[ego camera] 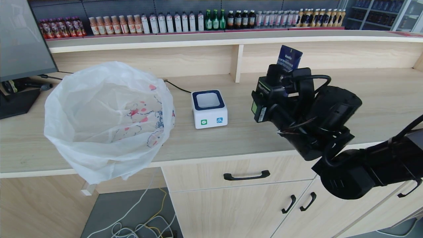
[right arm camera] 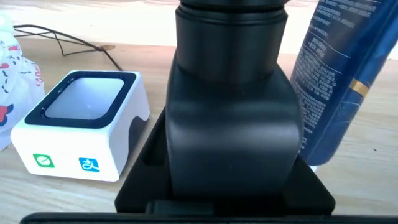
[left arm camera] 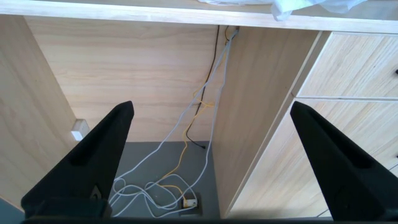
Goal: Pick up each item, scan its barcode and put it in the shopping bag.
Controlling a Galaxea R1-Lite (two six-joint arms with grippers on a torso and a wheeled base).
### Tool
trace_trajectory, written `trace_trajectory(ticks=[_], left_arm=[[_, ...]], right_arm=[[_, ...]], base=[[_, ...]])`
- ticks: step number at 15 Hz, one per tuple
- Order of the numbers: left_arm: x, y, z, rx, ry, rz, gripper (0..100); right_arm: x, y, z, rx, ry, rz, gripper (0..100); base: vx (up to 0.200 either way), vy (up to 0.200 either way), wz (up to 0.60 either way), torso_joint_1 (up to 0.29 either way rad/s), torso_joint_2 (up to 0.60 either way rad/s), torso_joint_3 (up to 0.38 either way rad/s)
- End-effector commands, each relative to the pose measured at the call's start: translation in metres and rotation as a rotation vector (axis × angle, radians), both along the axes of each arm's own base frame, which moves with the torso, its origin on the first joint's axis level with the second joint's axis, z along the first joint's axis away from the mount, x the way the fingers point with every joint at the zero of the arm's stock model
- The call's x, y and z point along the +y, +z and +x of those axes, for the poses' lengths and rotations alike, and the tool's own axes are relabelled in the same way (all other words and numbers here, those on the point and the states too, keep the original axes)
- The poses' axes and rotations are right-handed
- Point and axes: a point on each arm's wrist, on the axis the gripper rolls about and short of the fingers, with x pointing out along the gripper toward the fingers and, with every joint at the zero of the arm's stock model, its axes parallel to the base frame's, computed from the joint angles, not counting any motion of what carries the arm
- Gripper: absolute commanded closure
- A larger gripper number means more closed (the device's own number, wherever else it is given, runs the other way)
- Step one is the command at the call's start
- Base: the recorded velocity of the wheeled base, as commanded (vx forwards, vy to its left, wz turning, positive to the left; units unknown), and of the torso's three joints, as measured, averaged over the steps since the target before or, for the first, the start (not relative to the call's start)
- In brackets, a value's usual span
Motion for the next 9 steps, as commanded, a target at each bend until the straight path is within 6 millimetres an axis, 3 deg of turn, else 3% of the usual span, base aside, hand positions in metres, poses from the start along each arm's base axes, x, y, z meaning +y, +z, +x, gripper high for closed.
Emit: trace_trajectory(ticks=[1, 5, 9], left_arm=[[0.000, 0.000, 0.000, 0.000, 0.001, 0.000, 0], [0.000, 0.000, 0.000, 0.000, 0.001, 0.000, 0], [0.000, 0.000, 0.000, 0.000, 0.001, 0.000, 0]], right_arm=[[-0.027, 0.010, -0.054, -0.043, 0.011, -0.002, 100], [-0.061, 0.006, -0.110, -0.028, 0.024, -0.022, 100], [-0.070, -0.001, -0.134, 0.002, 0.067, 0.018, 100]], base=[[0.000, 0.000, 0.00, 0.000, 0.00, 0.000], [0.000, 0.000, 0.00, 0.000, 0.00, 0.000], [0.000, 0.000, 0.00, 0.000, 0.00, 0.000]])
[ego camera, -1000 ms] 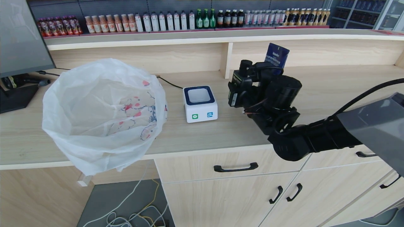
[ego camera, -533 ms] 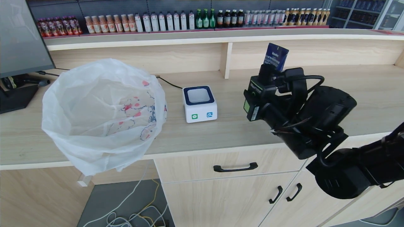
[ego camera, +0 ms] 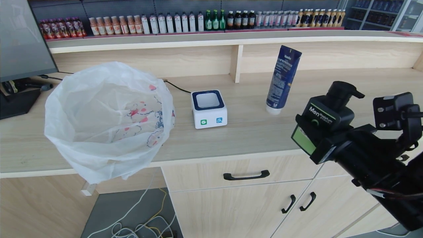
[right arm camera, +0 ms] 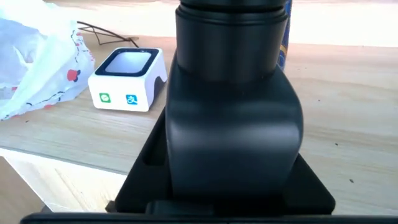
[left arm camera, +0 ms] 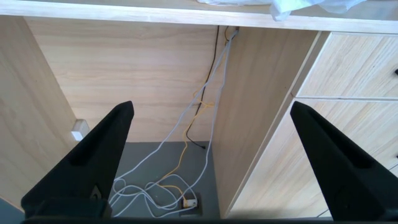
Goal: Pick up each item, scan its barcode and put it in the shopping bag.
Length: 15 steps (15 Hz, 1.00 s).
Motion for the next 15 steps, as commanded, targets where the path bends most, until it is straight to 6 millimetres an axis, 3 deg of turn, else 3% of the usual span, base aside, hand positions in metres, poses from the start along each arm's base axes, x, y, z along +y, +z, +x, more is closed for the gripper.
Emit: trace_trajectory(ticks=[1, 3, 6, 8, 15], left_arm=[[0.000, 0.000, 0.000, 0.000, 0.000, 0.000, 0], [0.000, 0.000, 0.000, 0.000, 0.000, 0.000, 0], [0.000, 0.000, 0.000, 0.000, 0.000, 0.000, 0], [0.000, 0.000, 0.000, 0.000, 0.000, 0.000, 0], [0.000, 0.000, 0.000, 0.000, 0.000, 0.000, 0]], right_arm=[[-0.007, 0.002, -0.014, 0.000, 0.011, 0.041, 100], [-0.007, 0.004, -0.017, -0.004, 0.028, 0.056, 100], [-0.003, -0.004, -0.042, 0.013, 0.119, 0.036, 100], [0.003, -0.013, -0.055, 0.027, 0.183, -0.014, 100], [0.017, -0.014, -0.080, -0.102, 0.284, -0.242, 100]], base=[[0.000, 0.000, 0.00, 0.000, 0.00, 0.000], [0.000, 0.000, 0.00, 0.000, 0.00, 0.000], [0.000, 0.000, 0.00, 0.000, 0.00, 0.000], [0.000, 0.000, 0.00, 0.000, 0.00, 0.000], [0.000, 0.000, 0.00, 0.000, 0.00, 0.000]])
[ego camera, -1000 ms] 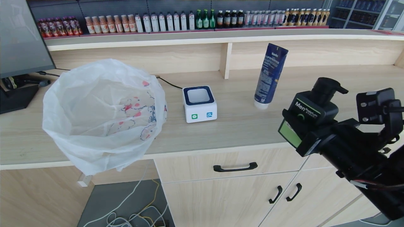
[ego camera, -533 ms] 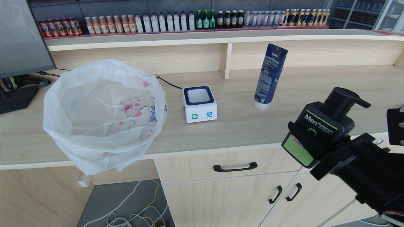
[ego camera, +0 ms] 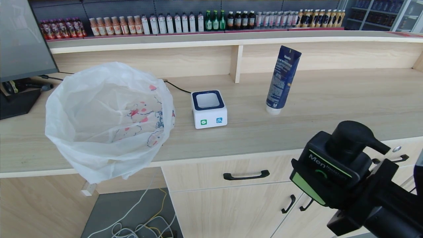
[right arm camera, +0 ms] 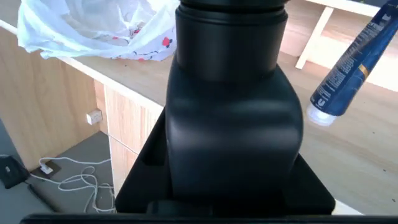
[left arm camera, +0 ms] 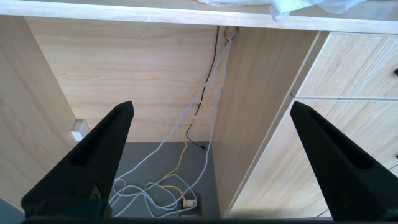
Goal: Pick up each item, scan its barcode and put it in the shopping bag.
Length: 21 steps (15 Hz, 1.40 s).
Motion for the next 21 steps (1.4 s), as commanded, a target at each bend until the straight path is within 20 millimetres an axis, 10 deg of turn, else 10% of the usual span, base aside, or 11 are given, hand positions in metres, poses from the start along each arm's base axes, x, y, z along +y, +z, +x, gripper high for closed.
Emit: trace_trajectory(ticks=[1, 7, 21], left_arm=[[0.000, 0.000, 0.000, 0.000, 0.001, 0.000, 0], [0.000, 0.000, 0.000, 0.000, 0.001, 0.000, 0], [0.000, 0.000, 0.000, 0.000, 0.001, 0.000, 0]], right_arm=[[0.009, 0.000, -0.012, -0.053, 0.072, -0.066, 100], [0.006, -0.028, -0.030, -0.165, 0.127, -0.365, 100], [0.032, -0.012, -0.022, -0.676, 0.182, -0.658, 100]], base=[[0.000, 0.000, 0.00, 0.000, 0.00, 0.000], [0.000, 0.000, 0.00, 0.000, 0.00, 0.000], [0.000, 0.000, 0.00, 0.000, 0.00, 0.000]])
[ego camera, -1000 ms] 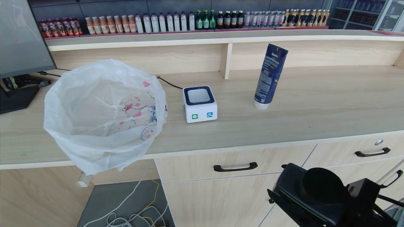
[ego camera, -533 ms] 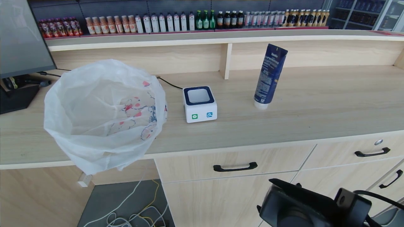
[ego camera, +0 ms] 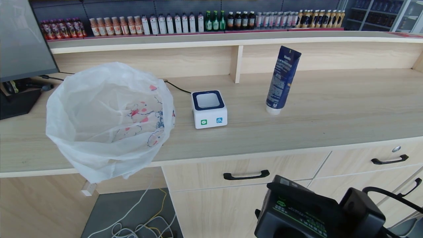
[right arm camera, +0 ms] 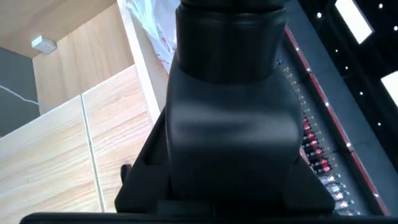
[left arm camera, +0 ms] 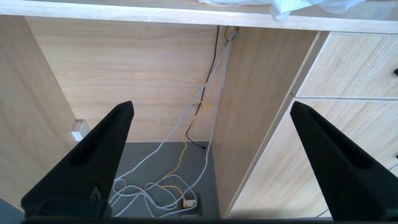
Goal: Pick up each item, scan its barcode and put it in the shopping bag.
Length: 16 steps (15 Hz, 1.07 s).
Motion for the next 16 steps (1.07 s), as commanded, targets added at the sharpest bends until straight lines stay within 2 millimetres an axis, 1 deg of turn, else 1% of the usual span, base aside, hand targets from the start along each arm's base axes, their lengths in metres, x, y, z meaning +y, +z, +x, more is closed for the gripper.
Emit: trace_trajectory(ticks=[1, 2, 4, 6, 9, 11, 12, 13, 16], left_arm=[[0.000, 0.000, 0.000, 0.000, -0.001, 0.000, 0], [0.000, 0.000, 0.000, 0.000, 0.000, 0.000, 0], [0.000, 0.000, 0.000, 0.000, 0.000, 0.000, 0], [0.000, 0.000, 0.000, 0.000, 0.000, 0.000, 0], [0.000, 0.000, 0.000, 0.000, -0.001, 0.000, 0], [0.000, 0.000, 0.000, 0.000, 0.000, 0.000, 0], [0.000, 0.000, 0.000, 0.000, 0.000, 0.000, 0], [0.000, 0.000, 0.000, 0.000, 0.000, 0.000, 0], [0.000, 0.000, 0.000, 0.000, 0.000, 0.000, 0]], right_arm=[[-0.001, 0.000, -0.003, -0.067, 0.008, -0.018, 100], [0.000, 0.003, -0.004, -0.097, 0.015, -0.003, 100], [0.000, 0.001, -0.004, -0.122, 0.010, 0.003, 100], [0.000, -0.001, -0.003, -0.164, -0.015, -0.029, 100], [0.001, 0.008, 0.000, -0.245, -0.046, -0.032, 100], [0.010, 0.020, 0.005, -0.327, -0.062, -0.020, 100], [0.013, 0.023, 0.007, -0.346, -0.067, -0.019, 100], [0.022, 0.028, 0.011, -0.377, -0.062, -0.014, 100], [0.036, 0.039, 0.017, -0.491, -0.059, -0.014, 100]], base=[[0.000, 0.000, 0.00, 0.000, 0.00, 0.000], [0.000, 0.000, 0.00, 0.000, 0.00, 0.000], [0.000, 0.000, 0.00, 0.000, 0.00, 0.000], [0.000, 0.000, 0.00, 0.000, 0.00, 0.000], [0.000, 0.000, 0.00, 0.000, 0.00, 0.000], [0.000, 0.000, 0.00, 0.000, 0.00, 0.000], [0.000, 0.000, 0.00, 0.000, 0.00, 0.000], [0.000, 0.000, 0.00, 0.000, 0.00, 0.000], [0.000, 0.000, 0.00, 0.000, 0.00, 0.000]])
